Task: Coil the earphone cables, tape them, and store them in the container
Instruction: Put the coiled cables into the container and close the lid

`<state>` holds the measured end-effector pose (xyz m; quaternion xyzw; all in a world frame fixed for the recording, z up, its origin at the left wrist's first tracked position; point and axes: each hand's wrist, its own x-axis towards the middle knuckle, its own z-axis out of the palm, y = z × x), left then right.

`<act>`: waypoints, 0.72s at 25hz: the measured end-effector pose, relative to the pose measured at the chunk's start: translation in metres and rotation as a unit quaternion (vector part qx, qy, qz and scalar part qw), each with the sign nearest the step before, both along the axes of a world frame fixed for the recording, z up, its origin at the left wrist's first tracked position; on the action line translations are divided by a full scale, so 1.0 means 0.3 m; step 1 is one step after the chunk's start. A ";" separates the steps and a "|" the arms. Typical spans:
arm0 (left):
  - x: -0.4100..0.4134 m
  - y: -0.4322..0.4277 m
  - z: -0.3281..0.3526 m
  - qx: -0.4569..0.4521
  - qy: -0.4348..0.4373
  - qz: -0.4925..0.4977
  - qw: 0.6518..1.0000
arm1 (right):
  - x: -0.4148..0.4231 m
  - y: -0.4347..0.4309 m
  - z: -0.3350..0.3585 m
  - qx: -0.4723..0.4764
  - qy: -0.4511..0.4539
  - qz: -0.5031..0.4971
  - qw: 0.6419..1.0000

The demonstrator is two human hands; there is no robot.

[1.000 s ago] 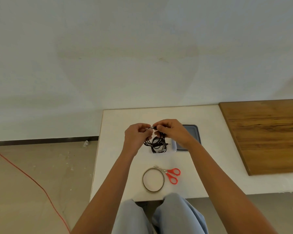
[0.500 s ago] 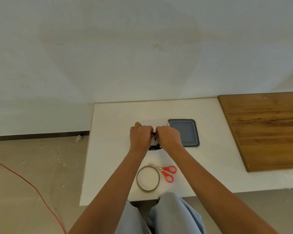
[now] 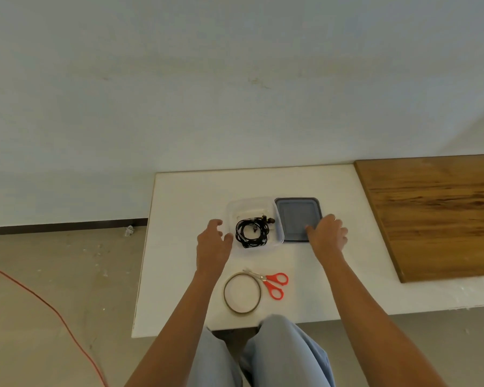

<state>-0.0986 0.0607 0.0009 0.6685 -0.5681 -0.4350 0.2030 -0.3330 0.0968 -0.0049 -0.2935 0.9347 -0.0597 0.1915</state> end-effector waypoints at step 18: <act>0.012 -0.008 -0.014 0.070 0.157 0.109 0.979 | 0.432 -0.016 -0.001 -0.121 -0.014 0.334 0.935</act>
